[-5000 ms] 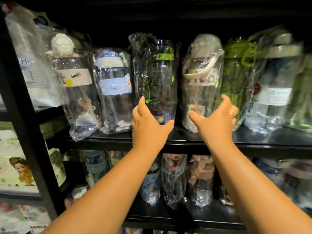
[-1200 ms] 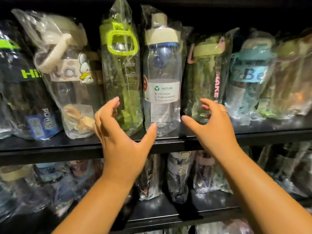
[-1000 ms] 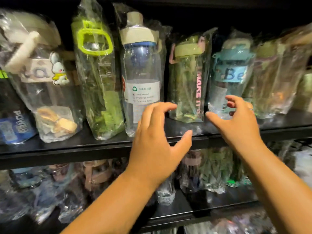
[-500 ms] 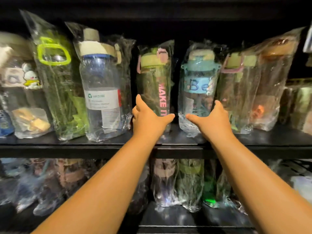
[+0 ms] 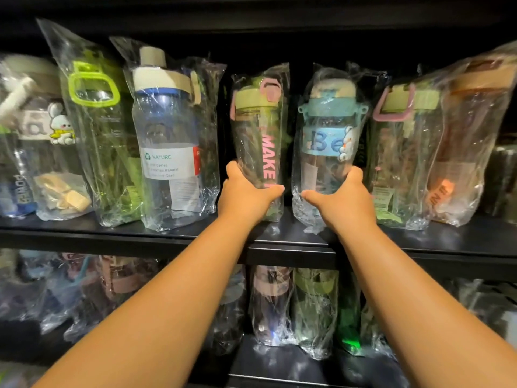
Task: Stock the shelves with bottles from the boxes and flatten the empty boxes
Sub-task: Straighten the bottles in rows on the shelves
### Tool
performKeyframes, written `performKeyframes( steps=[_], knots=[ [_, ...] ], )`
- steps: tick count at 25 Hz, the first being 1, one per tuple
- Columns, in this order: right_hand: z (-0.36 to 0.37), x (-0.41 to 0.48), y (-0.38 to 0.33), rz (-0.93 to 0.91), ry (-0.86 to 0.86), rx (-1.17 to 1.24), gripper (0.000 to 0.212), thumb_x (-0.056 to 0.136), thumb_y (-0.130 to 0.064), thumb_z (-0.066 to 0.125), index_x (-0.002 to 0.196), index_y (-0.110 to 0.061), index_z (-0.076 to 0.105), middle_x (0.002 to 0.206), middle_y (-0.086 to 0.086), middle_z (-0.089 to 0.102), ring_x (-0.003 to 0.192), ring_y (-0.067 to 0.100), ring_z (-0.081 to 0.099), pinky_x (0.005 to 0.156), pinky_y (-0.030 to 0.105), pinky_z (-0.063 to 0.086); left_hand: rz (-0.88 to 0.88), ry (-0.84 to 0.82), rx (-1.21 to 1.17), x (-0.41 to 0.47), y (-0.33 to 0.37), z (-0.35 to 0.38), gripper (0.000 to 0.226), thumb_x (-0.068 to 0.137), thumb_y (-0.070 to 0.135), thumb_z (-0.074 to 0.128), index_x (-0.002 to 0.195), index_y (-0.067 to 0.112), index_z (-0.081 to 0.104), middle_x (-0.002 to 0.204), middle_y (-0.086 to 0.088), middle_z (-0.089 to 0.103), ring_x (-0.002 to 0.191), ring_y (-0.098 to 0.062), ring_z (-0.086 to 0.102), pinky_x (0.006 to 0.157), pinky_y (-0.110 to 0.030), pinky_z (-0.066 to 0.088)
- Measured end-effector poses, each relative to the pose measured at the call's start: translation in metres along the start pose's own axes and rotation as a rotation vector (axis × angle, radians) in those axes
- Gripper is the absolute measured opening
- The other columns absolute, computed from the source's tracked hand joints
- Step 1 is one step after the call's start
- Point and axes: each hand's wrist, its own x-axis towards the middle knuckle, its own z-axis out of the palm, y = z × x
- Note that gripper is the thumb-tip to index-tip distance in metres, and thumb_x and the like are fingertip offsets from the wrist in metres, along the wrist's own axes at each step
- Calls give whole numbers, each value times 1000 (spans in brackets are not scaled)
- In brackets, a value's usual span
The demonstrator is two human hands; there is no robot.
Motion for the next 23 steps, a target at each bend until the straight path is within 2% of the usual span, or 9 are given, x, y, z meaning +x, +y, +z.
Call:
performKeyframes(
  steps=[5,10,12,16,20,23],
  knots=[
    [-20,-24,1,-114,-83,37,81,75,-51,80,134,-18,36,110,-4,50,93,18,48,76,35,45,84,0,70,-24,-2,-25,104,73,51,82,151,23,19,141,-1,50,122,-26,53,91,-36,45],
    [-23,-39,3,-169,-59,21,68,74,-55,78,119,-25,36,104,-6,50,89,20,50,72,34,45,125,32,55,-37,-7,-27,102,74,53,81,152,22,23,143,1,50,125,-21,52,88,-29,39],
    [-21,-39,3,-162,-45,15,67,73,-58,76,115,-26,35,104,-4,53,90,22,53,72,36,47,130,44,63,-37,-7,-26,104,73,55,80,152,22,23,143,1,51,124,-21,53,88,-29,39],
    [-20,-39,4,-176,-28,2,71,73,-59,75,121,-23,38,106,-5,53,90,19,52,71,34,45,151,39,54,-36,-11,-27,107,71,58,80,154,24,20,145,3,50,128,-21,52,93,-32,41],
    [-18,-43,4,-217,-24,-48,78,73,-60,76,129,-23,37,106,-8,47,93,16,48,75,34,46,158,29,62,-39,-13,-28,114,71,61,78,156,26,11,154,1,41,136,-24,45,104,-42,42],
    [-15,-41,7,-224,-2,-63,81,71,-62,76,132,-24,39,112,-10,54,100,17,55,80,36,49,200,64,66,-43,-14,-28,114,73,59,78,157,28,7,158,-1,33,140,-24,39,109,-44,39]
  ],
)
